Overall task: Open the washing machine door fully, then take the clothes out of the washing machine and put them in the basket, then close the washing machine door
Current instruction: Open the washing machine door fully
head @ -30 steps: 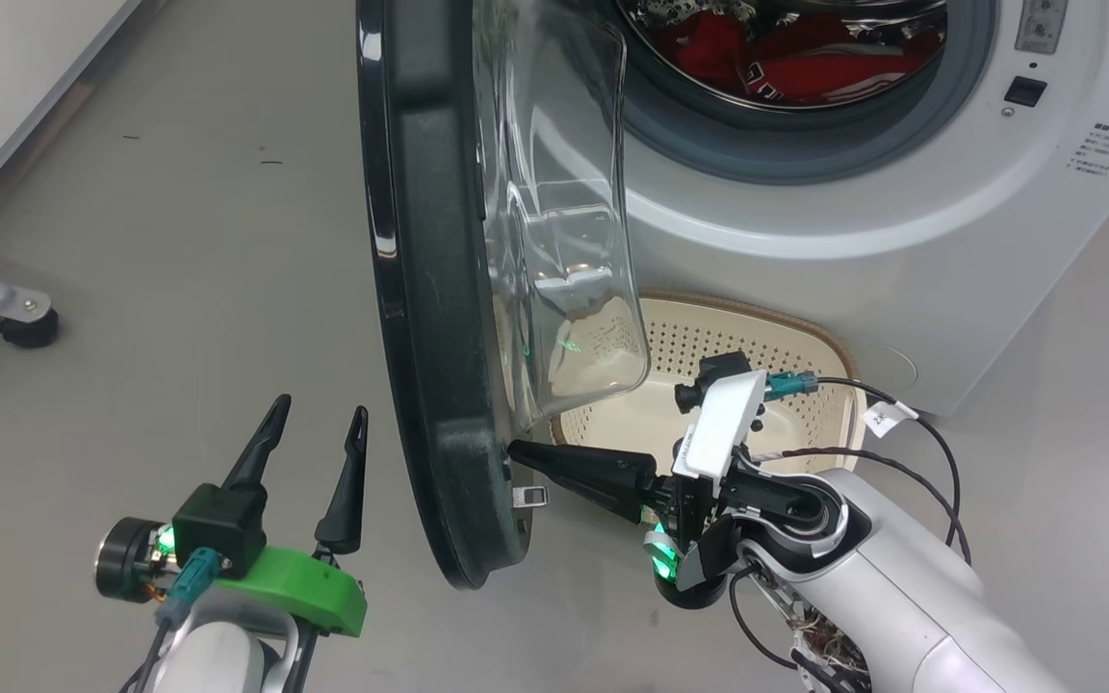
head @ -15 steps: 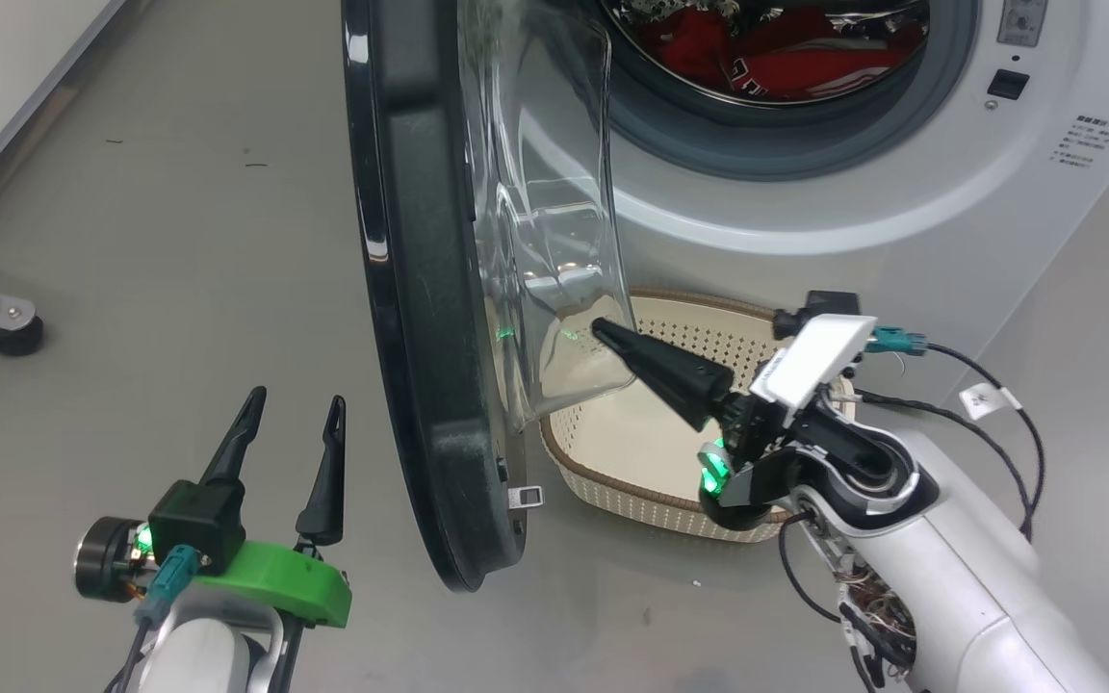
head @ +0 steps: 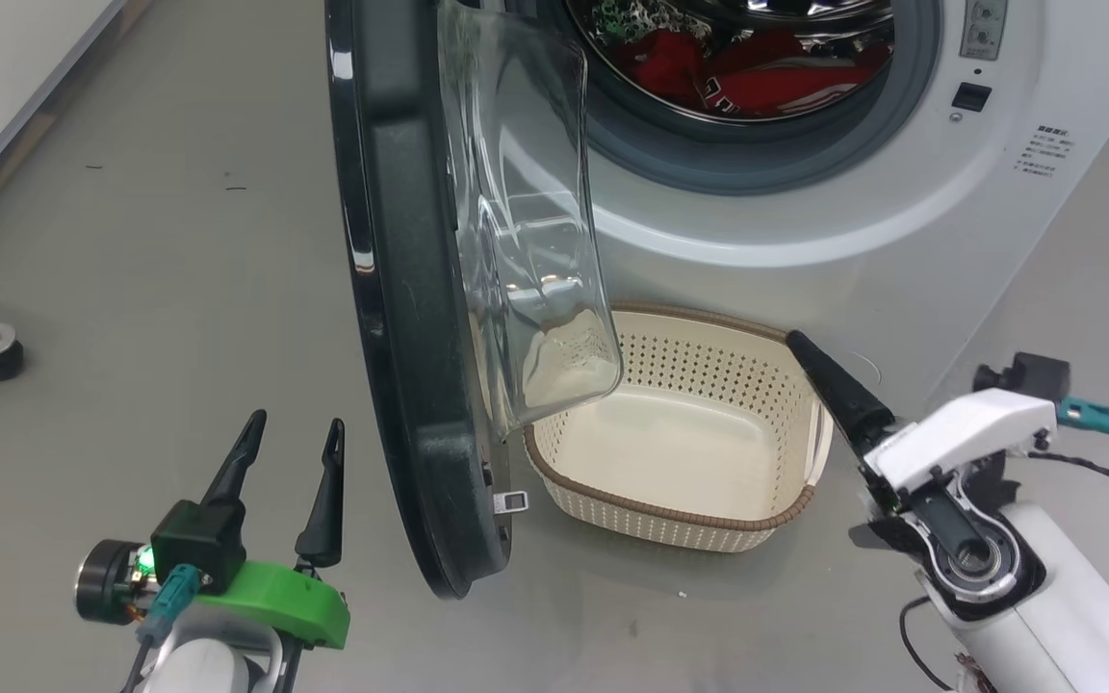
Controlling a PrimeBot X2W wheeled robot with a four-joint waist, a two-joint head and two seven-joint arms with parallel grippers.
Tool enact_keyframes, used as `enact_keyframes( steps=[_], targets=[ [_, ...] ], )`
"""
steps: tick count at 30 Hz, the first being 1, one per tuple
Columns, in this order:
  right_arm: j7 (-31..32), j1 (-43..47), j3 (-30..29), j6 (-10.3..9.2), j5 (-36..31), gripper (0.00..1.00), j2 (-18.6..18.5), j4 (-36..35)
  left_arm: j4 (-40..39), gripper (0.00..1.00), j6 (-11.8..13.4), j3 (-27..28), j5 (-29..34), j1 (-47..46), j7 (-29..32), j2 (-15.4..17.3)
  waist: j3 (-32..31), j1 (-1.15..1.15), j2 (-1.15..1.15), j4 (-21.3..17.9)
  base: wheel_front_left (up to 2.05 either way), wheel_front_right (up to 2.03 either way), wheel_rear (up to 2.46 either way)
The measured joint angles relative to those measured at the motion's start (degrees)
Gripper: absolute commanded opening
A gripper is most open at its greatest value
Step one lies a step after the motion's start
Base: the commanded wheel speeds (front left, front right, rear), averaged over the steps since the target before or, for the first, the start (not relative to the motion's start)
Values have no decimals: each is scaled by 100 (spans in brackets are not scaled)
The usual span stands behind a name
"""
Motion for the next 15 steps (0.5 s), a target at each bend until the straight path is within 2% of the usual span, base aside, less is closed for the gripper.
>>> enact_keyframes(
  steps=[10,13,15],
  targets=[
    [-1806,566,220,-33,-2224,100,-690,471,68,100,0,-3,9,110,0,2,-130,0,0,-7,0,0,0],
    [-2439,573,188,-374,-2862,100,-878,568,73,100,-1,2,9,112,0,2,-143,0,0,-9,0,0,0],
    [-2537,573,160,-630,-3306,100,-991,617,74,100,0,29,19,115,0,4,-156,0,0,-20,0,0,0]
  ],
)
